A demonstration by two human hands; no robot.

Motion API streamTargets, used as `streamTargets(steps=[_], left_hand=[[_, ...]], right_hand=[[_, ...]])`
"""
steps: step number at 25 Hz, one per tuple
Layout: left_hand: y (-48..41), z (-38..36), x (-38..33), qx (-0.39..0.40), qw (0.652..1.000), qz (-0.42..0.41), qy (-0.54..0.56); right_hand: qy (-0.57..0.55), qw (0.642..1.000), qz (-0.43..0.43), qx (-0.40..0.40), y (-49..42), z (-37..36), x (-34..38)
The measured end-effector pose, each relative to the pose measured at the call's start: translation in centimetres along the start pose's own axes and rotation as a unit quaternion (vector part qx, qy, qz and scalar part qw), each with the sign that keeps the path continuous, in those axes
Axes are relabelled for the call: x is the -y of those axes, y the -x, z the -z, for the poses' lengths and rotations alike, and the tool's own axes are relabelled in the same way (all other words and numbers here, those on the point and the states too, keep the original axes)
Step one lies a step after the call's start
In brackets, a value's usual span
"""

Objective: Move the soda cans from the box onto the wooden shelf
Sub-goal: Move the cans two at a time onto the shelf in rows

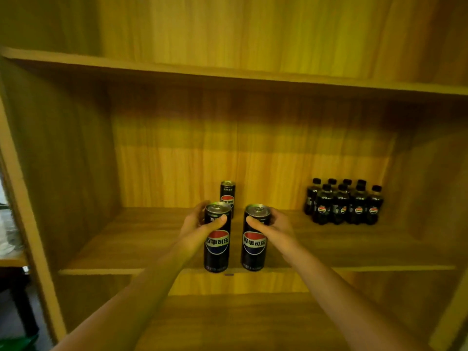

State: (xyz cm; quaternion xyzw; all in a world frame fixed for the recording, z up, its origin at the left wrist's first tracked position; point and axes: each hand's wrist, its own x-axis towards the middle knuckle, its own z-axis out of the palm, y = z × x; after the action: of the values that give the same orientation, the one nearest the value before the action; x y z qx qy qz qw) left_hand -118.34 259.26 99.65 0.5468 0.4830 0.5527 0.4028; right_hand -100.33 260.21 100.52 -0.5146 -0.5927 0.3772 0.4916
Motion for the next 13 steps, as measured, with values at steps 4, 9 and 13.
streamTargets(steps=[4, 9, 13], left_hand=[[-5.5, -1.9, 2.1, -0.029, 0.999, 0.011, 0.024], [-10.8, -2.9, 4.1, -0.01, 1.0, 0.003, 0.023], [-14.7, -3.3, 6.2, 0.001, 1.0, 0.011, 0.011]], right_hand=[[0.007, 0.999, 0.021, 0.028, -7.2, 0.2, -2.0], [0.004, 0.999, 0.011, 0.05, -13.7, -0.4, -3.8], [-0.001, 0.997, 0.002, 0.073, -17.2, -0.6, -5.5]])
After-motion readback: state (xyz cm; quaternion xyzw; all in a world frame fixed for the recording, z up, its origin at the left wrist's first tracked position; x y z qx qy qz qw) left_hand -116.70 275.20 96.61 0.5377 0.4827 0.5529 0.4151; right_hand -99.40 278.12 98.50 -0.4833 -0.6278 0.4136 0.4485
